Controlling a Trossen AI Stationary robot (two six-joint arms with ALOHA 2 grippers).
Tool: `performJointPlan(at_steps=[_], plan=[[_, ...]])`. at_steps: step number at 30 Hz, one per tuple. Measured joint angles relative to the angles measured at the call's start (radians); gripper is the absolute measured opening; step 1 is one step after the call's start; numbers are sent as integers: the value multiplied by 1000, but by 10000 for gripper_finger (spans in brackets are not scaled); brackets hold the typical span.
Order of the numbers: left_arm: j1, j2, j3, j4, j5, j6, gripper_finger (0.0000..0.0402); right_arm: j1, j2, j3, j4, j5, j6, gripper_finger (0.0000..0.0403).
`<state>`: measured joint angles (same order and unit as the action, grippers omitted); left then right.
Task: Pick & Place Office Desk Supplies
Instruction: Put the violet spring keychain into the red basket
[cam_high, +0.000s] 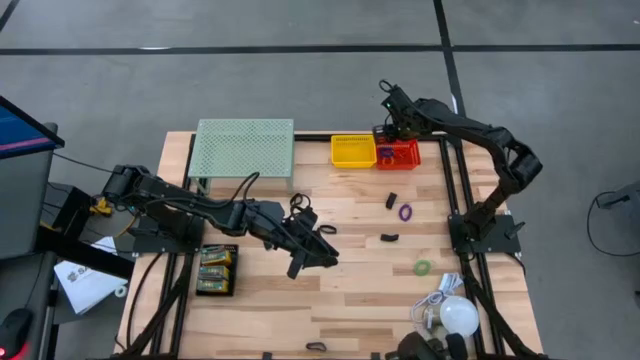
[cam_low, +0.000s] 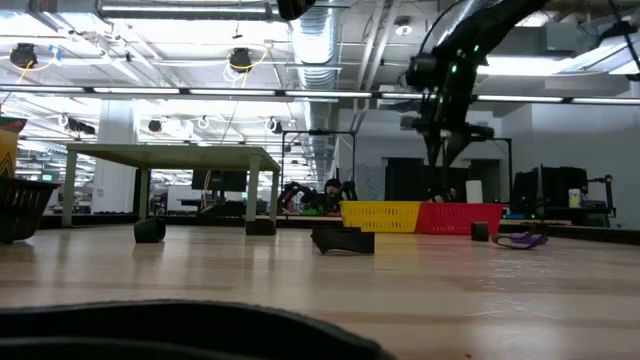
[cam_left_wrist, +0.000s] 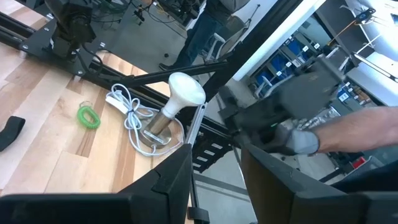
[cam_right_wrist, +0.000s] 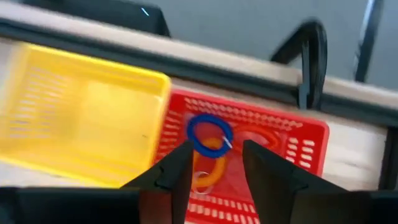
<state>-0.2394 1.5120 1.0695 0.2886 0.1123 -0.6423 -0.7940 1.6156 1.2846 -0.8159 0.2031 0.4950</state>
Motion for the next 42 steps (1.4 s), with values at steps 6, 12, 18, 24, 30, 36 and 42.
performJointPlan(at_steps=[6, 12, 18, 24, 30, 36, 42], plan=[[5, 0, 0, -2, 1, 10, 135, 62, -183, 1, 16, -25, 44, 131], [27, 0, 0, -1, 2, 30, 135, 227, -351, 1, -91, -72, 154, 119], [38, 0, 0, 11, 25, 33, 135, 495, -390, 1, -219, 31, 299, 114], [31, 0, 0, 39, 26, 35, 135, 606, -246, 1, -425, 88, 353, 114], [18, 0, 0, 87, 43, 35, 135, 610, -61, -9, -531, 74, 319, 144], [-7, 0, 0, 88, 43, 34, 135, 606, -45, -155, -319, -41, 287, 174], [-29, 0, 0, 87, 33, 31, 135, 568, -129, -394, -153, -126, 313, 173]])
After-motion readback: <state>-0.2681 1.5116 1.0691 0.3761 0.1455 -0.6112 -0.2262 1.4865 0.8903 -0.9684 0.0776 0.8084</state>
